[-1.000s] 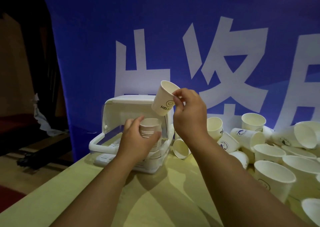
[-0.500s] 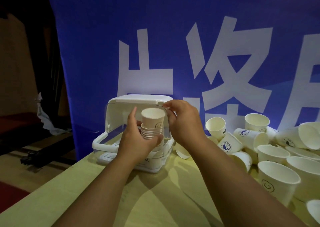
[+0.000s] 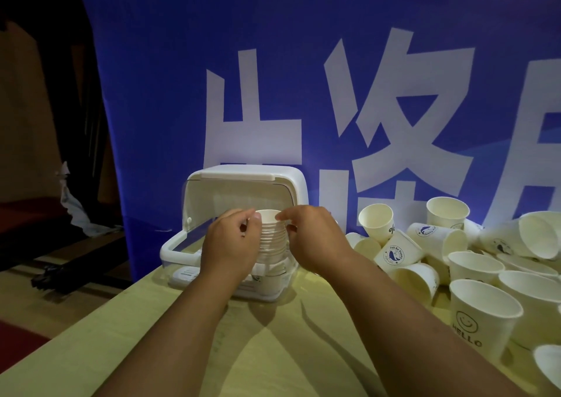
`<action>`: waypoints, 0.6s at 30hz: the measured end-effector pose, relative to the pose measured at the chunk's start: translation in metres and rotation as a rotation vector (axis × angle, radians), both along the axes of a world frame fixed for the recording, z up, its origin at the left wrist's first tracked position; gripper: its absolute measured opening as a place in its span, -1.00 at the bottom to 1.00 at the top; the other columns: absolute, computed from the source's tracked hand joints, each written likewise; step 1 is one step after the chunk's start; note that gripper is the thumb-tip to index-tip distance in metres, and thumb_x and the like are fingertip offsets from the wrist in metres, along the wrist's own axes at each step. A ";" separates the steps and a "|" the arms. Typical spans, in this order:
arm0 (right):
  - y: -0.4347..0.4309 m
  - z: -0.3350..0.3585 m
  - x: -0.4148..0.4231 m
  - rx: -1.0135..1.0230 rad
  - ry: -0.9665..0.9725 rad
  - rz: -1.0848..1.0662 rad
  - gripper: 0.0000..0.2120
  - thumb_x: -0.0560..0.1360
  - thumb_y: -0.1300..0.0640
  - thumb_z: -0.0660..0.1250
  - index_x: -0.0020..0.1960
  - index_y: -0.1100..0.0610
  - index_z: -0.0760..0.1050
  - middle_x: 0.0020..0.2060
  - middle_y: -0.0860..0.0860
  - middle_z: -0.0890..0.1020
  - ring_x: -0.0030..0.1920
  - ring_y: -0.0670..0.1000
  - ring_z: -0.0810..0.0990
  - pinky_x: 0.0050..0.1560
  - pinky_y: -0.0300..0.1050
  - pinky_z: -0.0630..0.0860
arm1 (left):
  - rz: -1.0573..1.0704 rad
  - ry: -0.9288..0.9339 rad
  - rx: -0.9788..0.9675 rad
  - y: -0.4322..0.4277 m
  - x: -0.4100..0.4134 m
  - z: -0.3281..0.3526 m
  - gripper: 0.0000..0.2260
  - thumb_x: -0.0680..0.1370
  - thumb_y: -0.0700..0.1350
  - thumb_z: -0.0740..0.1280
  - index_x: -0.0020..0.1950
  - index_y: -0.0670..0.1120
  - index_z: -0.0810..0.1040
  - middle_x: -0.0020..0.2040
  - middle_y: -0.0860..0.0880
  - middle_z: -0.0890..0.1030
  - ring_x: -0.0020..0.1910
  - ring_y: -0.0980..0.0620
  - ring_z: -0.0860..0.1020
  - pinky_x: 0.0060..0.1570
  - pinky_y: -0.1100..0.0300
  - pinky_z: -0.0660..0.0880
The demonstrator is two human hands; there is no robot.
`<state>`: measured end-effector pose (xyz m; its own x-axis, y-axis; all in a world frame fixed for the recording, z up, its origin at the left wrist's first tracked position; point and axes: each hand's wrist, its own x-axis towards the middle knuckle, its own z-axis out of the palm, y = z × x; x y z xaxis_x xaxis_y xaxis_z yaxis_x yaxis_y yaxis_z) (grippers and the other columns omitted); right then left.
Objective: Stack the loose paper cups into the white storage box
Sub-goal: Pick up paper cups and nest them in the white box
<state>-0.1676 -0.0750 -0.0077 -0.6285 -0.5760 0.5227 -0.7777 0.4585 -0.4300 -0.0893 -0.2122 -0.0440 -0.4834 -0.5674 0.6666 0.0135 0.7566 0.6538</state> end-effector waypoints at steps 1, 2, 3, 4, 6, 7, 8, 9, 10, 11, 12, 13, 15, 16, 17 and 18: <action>0.000 -0.001 0.000 -0.001 0.002 -0.001 -0.54 0.53 0.27 0.43 0.38 -0.04 0.54 0.25 -0.02 0.64 0.17 0.02 0.61 0.21 -0.06 0.56 | 0.009 0.004 -0.006 0.001 0.001 0.001 -0.72 0.67 0.09 0.23 0.21 0.01 0.64 0.06 0.07 0.65 -0.01 0.05 0.62 -0.10 0.08 0.68; 0.000 -0.001 0.001 -0.007 0.004 -0.003 -0.55 0.54 0.25 0.43 0.39 -0.04 0.53 0.25 -0.02 0.63 0.18 0.02 0.62 0.22 -0.05 0.56 | 0.025 0.016 -0.019 0.002 0.001 0.002 -0.75 0.66 0.08 0.26 0.18 0.00 0.64 0.08 0.07 0.63 0.00 0.03 0.62 -0.11 0.09 0.67; 0.001 -0.001 0.002 -0.016 0.000 -0.012 -0.56 0.56 0.22 0.42 0.39 -0.05 0.53 0.26 -0.03 0.63 0.18 0.02 0.62 0.22 -0.04 0.57 | 0.043 0.035 -0.038 0.004 0.002 0.003 -0.80 0.65 0.06 0.29 0.14 0.01 0.64 0.08 0.07 0.61 0.00 0.03 0.60 -0.13 0.11 0.65; 0.003 -0.001 0.004 -0.035 -0.006 -0.028 -0.59 0.57 0.18 0.40 0.39 -0.05 0.52 0.25 -0.04 0.63 0.17 0.02 0.62 0.20 -0.04 0.57 | 0.059 0.054 -0.062 0.006 0.003 0.005 -0.85 0.64 0.04 0.32 0.07 0.01 0.62 0.06 0.07 0.58 0.00 0.03 0.59 -0.16 0.14 0.62; 0.011 0.000 0.007 -0.082 -0.013 -0.077 -0.68 0.60 0.09 0.37 0.34 -0.05 0.56 0.19 -0.05 0.66 0.08 -0.01 0.64 0.12 -0.08 0.58 | 0.086 0.077 -0.129 0.013 0.006 0.009 -0.90 0.63 0.00 0.35 -0.04 0.01 0.57 0.00 0.05 0.55 -0.05 0.04 0.55 -0.23 0.23 0.51; 0.015 0.001 0.009 -0.099 -0.006 -0.101 -0.74 0.60 0.06 0.35 0.29 -0.03 0.58 0.12 -0.05 0.68 0.01 -0.04 0.64 0.07 -0.11 0.58 | 0.093 0.084 -0.162 0.017 0.008 0.011 -0.89 0.62 -0.02 0.36 -0.09 0.02 0.54 -0.05 0.05 0.54 -0.09 0.04 0.53 -0.26 0.26 0.44; 0.021 0.001 0.012 -0.112 0.003 -0.126 -0.79 0.61 0.04 0.34 0.22 -0.02 0.61 0.05 -0.06 0.69 -0.06 -0.06 0.63 0.01 -0.15 0.58 | 0.085 0.090 -0.190 0.021 0.011 0.012 -0.88 0.61 -0.04 0.37 -0.12 0.03 0.52 -0.10 0.06 0.53 -0.14 0.05 0.52 -0.28 0.27 0.40; 0.027 0.002 0.015 -0.119 0.015 -0.152 -0.84 0.61 0.03 0.33 0.15 -0.01 0.62 -0.02 -0.06 0.69 -0.12 -0.07 0.61 -0.04 -0.18 0.58 | 0.066 0.092 -0.214 0.026 0.014 0.014 -0.86 0.60 -0.06 0.38 -0.15 0.03 0.51 -0.15 0.07 0.53 -0.19 0.06 0.52 -0.30 0.28 0.39; 0.034 0.002 0.019 -0.114 0.028 -0.180 -0.86 0.61 0.02 0.33 0.10 -0.01 0.62 -0.08 -0.07 0.68 -0.16 -0.07 0.60 -0.08 -0.19 0.57 | 0.047 0.085 -0.238 0.033 0.017 0.016 -0.84 0.60 -0.07 0.39 -0.17 0.03 0.50 -0.19 0.08 0.53 -0.22 0.08 0.52 -0.31 0.28 0.42; 0.042 0.002 0.023 -0.105 0.041 -0.208 -0.88 0.60 0.01 0.33 0.07 -0.02 0.61 -0.11 -0.07 0.66 -0.18 -0.06 0.60 -0.11 -0.20 0.57 | 0.029 0.067 -0.266 0.039 0.020 0.017 -0.84 0.59 -0.07 0.38 -0.18 0.03 0.51 -0.23 0.09 0.54 -0.25 0.09 0.53 -0.31 0.27 0.45; 0.051 0.002 0.026 -0.091 0.046 -0.229 -0.89 0.60 -0.01 0.34 0.06 -0.02 0.60 -0.12 -0.09 0.65 -0.19 -0.06 0.60 -0.13 -0.20 0.56 | 0.006 0.040 -0.293 0.047 0.023 0.018 -0.83 0.59 -0.07 0.38 -0.19 0.03 0.52 -0.26 0.10 0.54 -0.27 0.10 0.53 -0.31 0.25 0.48; 0.062 0.002 0.029 -0.076 0.043 -0.241 -0.89 0.59 -0.02 0.35 0.06 -0.03 0.59 -0.12 -0.11 0.64 -0.20 -0.07 0.59 -0.13 -0.21 0.55 | -0.021 0.011 -0.316 0.057 0.026 0.019 -0.83 0.59 -0.07 0.38 -0.21 0.04 0.52 -0.29 0.11 0.53 -0.29 0.11 0.52 -0.31 0.24 0.48; 0.088 0.003 0.035 -0.050 0.038 -0.263 -0.88 0.58 -0.02 0.36 0.07 -0.02 0.59 -0.14 -0.12 0.62 -0.21 -0.09 0.58 -0.10 -0.20 0.57 | -0.059 -0.045 -0.325 0.079 0.032 0.020 -0.80 0.59 -0.05 0.37 -0.24 0.05 0.50 -0.32 0.14 0.51 -0.32 0.11 0.49 -0.32 0.23 0.44; 0.102 0.004 0.038 -0.034 0.043 -0.283 -0.88 0.58 -0.02 0.36 0.07 -0.02 0.59 -0.15 -0.11 0.63 -0.21 -0.09 0.58 -0.10 -0.19 0.58 | -0.069 -0.075 -0.314 0.090 0.035 0.019 -0.80 0.59 -0.04 0.37 -0.24 0.05 0.50 -0.33 0.14 0.51 -0.32 0.11 0.48 -0.33 0.21 0.46; 0.116 0.004 0.041 -0.019 0.048 -0.305 -0.88 0.58 -0.01 0.35 0.07 -0.02 0.60 -0.15 -0.11 0.63 -0.22 -0.09 0.58 -0.11 -0.18 0.58 | -0.075 -0.110 -0.297 0.102 0.037 0.017 -0.80 0.59 -0.02 0.36 -0.24 0.05 0.51 -0.32 0.13 0.52 -0.32 0.11 0.48 -0.33 0.17 0.49; 0.130 0.004 0.045 -0.001 0.044 -0.329 -0.89 0.58 -0.01 0.36 0.05 -0.02 0.59 -0.16 -0.11 0.63 -0.22 -0.08 0.58 -0.11 -0.18 0.58 | -0.083 -0.150 -0.270 0.114 0.040 0.015 -0.81 0.59 -0.01 0.36 -0.23 0.04 0.53 -0.32 0.12 0.53 -0.31 0.10 0.49 -0.32 0.16 0.51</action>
<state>-0.1224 0.0547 -0.0039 -0.7576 -0.3453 0.5539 -0.6058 0.6879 -0.3998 -0.0491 -0.0981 -0.0295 -0.6252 -0.3340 0.7054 0.0014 0.9033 0.4290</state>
